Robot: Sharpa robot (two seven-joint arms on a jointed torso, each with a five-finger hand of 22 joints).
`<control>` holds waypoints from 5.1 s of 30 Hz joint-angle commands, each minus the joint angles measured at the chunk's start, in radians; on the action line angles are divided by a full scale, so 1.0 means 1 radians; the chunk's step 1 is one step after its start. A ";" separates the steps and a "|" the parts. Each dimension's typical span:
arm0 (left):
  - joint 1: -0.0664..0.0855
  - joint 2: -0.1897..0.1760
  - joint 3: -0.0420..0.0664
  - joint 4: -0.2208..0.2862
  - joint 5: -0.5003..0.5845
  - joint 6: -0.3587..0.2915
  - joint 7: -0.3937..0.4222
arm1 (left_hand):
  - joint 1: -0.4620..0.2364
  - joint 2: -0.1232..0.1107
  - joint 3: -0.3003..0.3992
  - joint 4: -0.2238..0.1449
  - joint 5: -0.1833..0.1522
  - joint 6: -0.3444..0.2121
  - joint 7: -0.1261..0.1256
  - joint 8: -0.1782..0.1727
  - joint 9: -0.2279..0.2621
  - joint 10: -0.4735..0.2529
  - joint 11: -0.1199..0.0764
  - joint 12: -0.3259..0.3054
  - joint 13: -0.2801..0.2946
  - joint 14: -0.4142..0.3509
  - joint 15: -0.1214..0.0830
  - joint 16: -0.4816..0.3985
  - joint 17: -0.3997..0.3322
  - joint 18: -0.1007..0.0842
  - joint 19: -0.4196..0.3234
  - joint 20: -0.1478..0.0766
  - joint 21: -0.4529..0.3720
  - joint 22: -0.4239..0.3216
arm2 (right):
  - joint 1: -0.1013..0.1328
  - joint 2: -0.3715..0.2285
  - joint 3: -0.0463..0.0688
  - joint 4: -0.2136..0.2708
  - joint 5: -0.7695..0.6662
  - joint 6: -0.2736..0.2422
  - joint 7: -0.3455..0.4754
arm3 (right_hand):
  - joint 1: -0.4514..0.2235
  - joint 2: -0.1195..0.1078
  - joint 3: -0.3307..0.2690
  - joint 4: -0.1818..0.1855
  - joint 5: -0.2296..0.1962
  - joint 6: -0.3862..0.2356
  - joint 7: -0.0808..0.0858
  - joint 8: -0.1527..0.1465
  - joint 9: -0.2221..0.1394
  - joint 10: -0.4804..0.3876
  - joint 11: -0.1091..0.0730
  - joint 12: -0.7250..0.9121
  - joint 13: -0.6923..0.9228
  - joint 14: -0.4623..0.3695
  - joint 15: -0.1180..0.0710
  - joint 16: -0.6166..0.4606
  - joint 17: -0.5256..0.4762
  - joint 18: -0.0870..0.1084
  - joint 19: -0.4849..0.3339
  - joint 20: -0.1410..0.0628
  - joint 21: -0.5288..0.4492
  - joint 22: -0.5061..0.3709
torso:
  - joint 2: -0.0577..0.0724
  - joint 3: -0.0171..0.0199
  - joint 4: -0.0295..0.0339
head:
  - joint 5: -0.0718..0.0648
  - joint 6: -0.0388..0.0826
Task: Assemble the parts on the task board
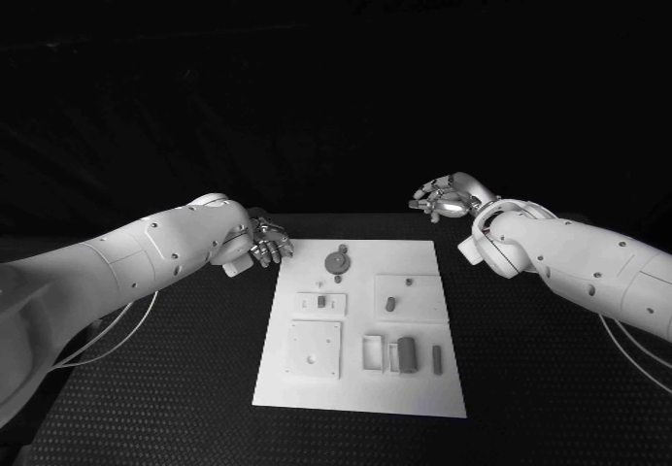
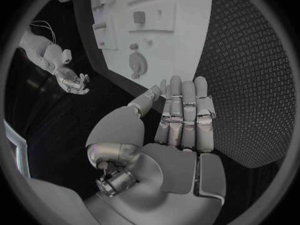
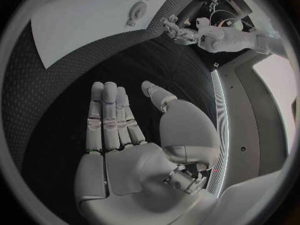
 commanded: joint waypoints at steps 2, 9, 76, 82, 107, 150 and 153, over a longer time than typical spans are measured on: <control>0.006 -0.049 -0.001 0.100 0.019 -0.067 -0.043 | 0.009 -0.001 0.001 -0.001 0.004 0.012 -0.003 0.006 0.000 0.009 -0.002 -0.005 0.000 0.011 -0.001 0.004 0.002 -0.005 0.009 -0.002 0.003 0.002 | -0.001 0.007 0.000 -0.016 0.008 0.021 0.015 | 0.000 -0.001 -0.001 -0.010 -0.004 -0.005 0.008 0.002 -0.003 -0.023 0.005 -0.002 -0.007 -0.014 0.008 -0.014 0.002 0.013 -0.009 0.007 -0.016 0.002 | -0.014 -0.0052 0.0053 | 0.000 -0.006; 0.004 -0.134 -0.024 0.269 0.018 -0.108 -0.065 | 0.009 -0.001 0.000 -0.002 0.004 0.015 -0.005 0.007 -0.001 0.014 -0.004 -0.007 0.000 0.015 -0.002 0.003 0.003 -0.005 0.012 -0.003 0.003 0.003 | -0.017 0.007 0.000 -0.023 0.015 0.036 0.041 | -0.005 0.013 0.021 -0.036 -0.005 -0.006 0.001 0.017 -0.005 -0.057 0.047 -0.168 -0.142 -0.095 0.070 -0.221 -0.085 -0.007 -0.136 0.047 -0.131 -0.026 | -0.029 -0.0095 0.0080 | -0.001 -0.013; -0.081 -0.093 -0.083 0.351 -0.163 -0.120 -0.092 | 0.014 -0.010 -0.002 -0.004 0.042 0.038 -0.013 0.013 -0.011 0.054 -0.016 -0.019 0.004 0.050 -0.016 0.006 0.018 -0.006 0.045 -0.018 0.004 0.023 | -0.028 -0.001 0.000 -0.006 0.044 0.064 0.056 | 0.006 0.022 0.010 -0.043 -0.004 -0.067 0.032 0.013 -0.115 0.006 0.106 -0.529 -0.467 -0.240 0.195 -0.554 -0.310 -0.091 -0.421 0.099 -0.410 -0.001 | -0.023 -0.0069 0.0084 | -0.024 -0.043; -0.081 -0.093 -0.083 0.352 -0.163 -0.115 -0.094 | 0.014 -0.011 -0.002 -0.004 0.044 0.039 -0.014 0.013 -0.012 0.056 -0.016 -0.019 0.005 0.051 -0.017 0.007 0.019 -0.006 0.047 -0.018 0.004 0.024 | -0.029 -0.001 0.000 -0.006 0.044 0.064 0.055 | 0.006 0.022 0.009 -0.043 -0.004 -0.067 0.032 0.013 -0.116 0.006 0.106 -0.530 -0.468 -0.240 0.195 -0.554 -0.312 -0.091 -0.421 0.099 -0.411 0.000 | -0.023 -0.0067 0.0084 | -0.024 -0.044; -0.081 -0.101 -0.083 0.356 -0.163 -0.123 -0.095 | 0.017 -0.013 -0.004 -0.005 0.068 0.048 -0.017 0.018 -0.013 0.065 -0.020 -0.017 0.011 0.057 -0.021 0.011 0.026 -0.007 0.054 -0.023 0.006 0.036 | -0.030 0.000 0.000 -0.006 0.044 0.067 0.055 | 0.006 0.022 0.008 -0.042 -0.004 -0.067 0.033 0.014 -0.119 0.008 0.106 -0.534 -0.470 -0.240 0.197 -0.555 -0.316 -0.092 -0.420 0.099 -0.414 0.003 | -0.022 -0.0069 0.0088 | -0.024 -0.048; -0.081 -0.107 -0.083 0.346 -0.126 -0.088 -0.078 | 0.023 -0.005 -0.009 -0.007 0.080 0.058 -0.023 0.029 -0.005 0.076 -0.026 -0.010 0.024 0.063 -0.025 0.021 0.038 -0.007 0.061 -0.028 0.010 0.053 | -0.033 -0.001 0.000 -0.008 0.044 0.073 0.054 | 0.007 0.023 0.007 -0.042 -0.004 -0.068 0.034 0.016 -0.124 0.011 0.106 -0.540 -0.471 -0.239 0.197 -0.555 -0.322 -0.092 -0.419 0.099 -0.420 0.008 | -0.022 -0.0074 0.0089 | -0.028 -0.055; -0.081 -0.107 -0.083 0.345 -0.128 -0.090 -0.078 | 0.024 -0.005 -0.009 -0.007 0.082 0.058 -0.024 0.030 -0.004 0.076 -0.026 -0.009 0.025 0.063 -0.025 0.022 0.039 -0.007 0.061 -0.028 0.011 0.054 | -0.033 -0.001 0.000 -0.008 0.044 0.073 0.054 | 0.007 0.023 0.007 -0.042 -0.004 -0.068 0.034 0.016 -0.125 0.012 0.106 -0.540 -0.471 -0.239 0.197 -0.555 -0.323 -0.092 -0.419 0.099 -0.420 0.008 | -0.023 -0.0075 0.0091 | -0.028 -0.056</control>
